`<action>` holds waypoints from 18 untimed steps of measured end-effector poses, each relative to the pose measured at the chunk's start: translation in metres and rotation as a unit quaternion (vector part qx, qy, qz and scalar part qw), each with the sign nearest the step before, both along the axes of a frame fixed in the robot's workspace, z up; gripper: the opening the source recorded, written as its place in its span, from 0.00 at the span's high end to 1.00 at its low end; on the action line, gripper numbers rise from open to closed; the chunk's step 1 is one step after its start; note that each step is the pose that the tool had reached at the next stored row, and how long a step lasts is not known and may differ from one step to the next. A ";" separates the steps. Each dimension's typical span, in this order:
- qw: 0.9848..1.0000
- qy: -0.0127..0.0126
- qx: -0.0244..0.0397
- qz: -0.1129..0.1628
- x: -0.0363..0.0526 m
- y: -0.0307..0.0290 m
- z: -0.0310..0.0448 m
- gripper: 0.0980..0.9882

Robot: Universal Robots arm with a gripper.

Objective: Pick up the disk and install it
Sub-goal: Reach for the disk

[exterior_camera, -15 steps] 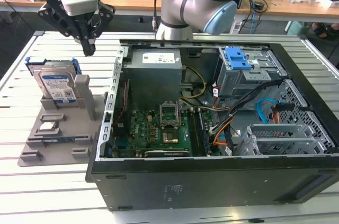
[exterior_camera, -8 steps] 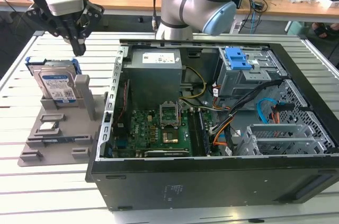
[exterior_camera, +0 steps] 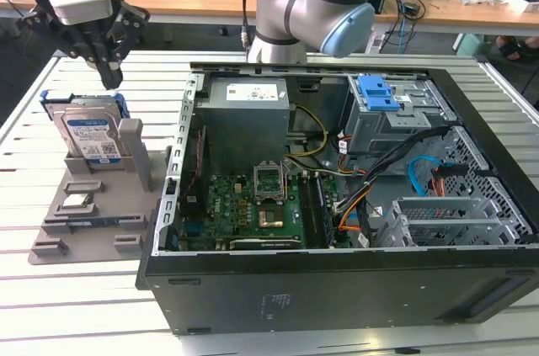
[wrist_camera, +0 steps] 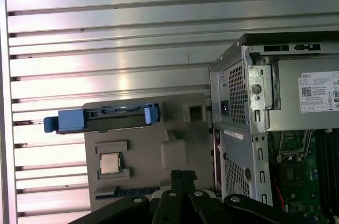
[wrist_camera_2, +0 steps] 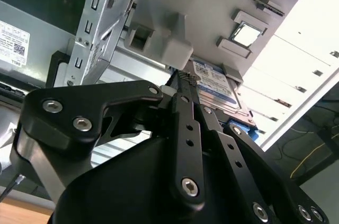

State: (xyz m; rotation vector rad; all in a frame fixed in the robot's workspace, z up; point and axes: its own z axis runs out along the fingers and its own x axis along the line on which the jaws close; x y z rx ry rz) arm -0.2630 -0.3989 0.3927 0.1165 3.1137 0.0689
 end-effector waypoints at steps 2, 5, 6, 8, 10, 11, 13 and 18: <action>1.000 0.000 0.000 0.000 -0.0051 0.0000 -0.0001 1.00; 1.000 0.000 0.000 0.000 -0.0125 0.0000 -0.0003 1.00; 1.000 0.000 0.000 0.000 -0.0142 0.0000 -0.0004 1.00; 1.000 0.000 0.000 0.000 -0.0181 0.0000 -0.0005 1.00; 1.000 0.000 0.000 0.000 -0.0232 0.0000 -0.0007 1.00; 1.000 0.000 0.000 0.000 -0.0276 0.0000 -0.0009 1.00; 1.000 0.000 0.000 0.000 -0.0327 0.0000 -0.0011 1.00; 1.000 0.000 0.000 0.000 -0.0445 0.0000 -0.0015 1.00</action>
